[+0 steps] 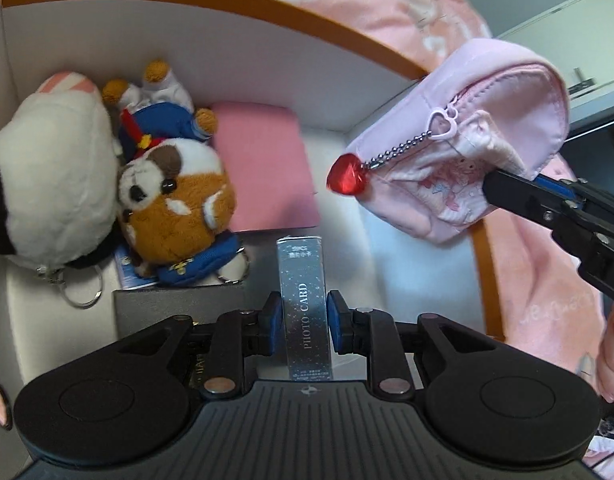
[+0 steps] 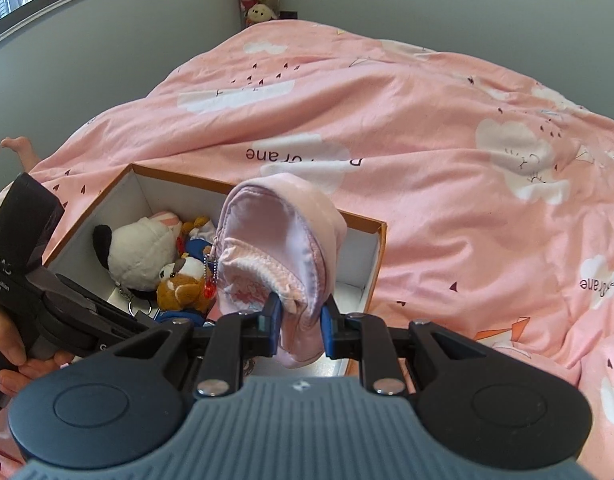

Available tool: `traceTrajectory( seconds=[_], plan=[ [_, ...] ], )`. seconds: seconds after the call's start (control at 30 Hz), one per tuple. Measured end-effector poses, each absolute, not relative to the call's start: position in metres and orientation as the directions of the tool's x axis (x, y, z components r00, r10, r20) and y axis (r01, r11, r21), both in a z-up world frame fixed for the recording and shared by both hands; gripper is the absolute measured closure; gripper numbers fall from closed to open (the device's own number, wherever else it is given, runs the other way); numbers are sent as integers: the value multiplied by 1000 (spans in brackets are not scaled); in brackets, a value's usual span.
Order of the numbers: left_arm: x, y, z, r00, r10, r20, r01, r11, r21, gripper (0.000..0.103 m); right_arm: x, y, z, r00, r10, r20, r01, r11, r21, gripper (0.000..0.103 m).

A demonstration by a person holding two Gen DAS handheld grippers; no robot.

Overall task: Organize objects
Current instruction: 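Lower the pink pouch into the orange box with the right gripper while the left drops the card box in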

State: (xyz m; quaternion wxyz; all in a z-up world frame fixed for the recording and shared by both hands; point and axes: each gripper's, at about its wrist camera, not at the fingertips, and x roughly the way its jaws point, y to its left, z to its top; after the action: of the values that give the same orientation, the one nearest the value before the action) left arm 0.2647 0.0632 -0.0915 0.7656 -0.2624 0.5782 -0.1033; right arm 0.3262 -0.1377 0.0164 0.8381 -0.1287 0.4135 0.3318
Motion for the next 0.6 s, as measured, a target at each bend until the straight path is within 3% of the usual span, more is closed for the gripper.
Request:
traceTrajectory(
  seconds=[0.13, 0.2, 0.27, 0.47, 0.6],
  plan=[
    [262, 61, -90, 291, -418, -861, -144, 870, -471, 71, 330, -133, 12, 418, 446, -792, -673, 737, 60, 82],
    [258, 61, -84, 307, -401, -863, -126, 882, -455, 58, 331, -130, 11, 412, 440, -798, -681, 730, 51, 82],
    [252, 62, -73, 340, -388, -857, -96, 892, -442, 54, 331, -126, 11, 409, 428, -806, -688, 725, 37, 81],
    [231, 80, -44, 455, -363, -814, -34, 906, -422, 60, 343, -109, 7, 326, 405, -854, -708, 704, 64, 81],
    [231, 82, -31, 484, -265, -834, -35, 947, -320, 62, 354, -91, 0, 268, 387, -883, -710, 698, 91, 80]
  ],
)
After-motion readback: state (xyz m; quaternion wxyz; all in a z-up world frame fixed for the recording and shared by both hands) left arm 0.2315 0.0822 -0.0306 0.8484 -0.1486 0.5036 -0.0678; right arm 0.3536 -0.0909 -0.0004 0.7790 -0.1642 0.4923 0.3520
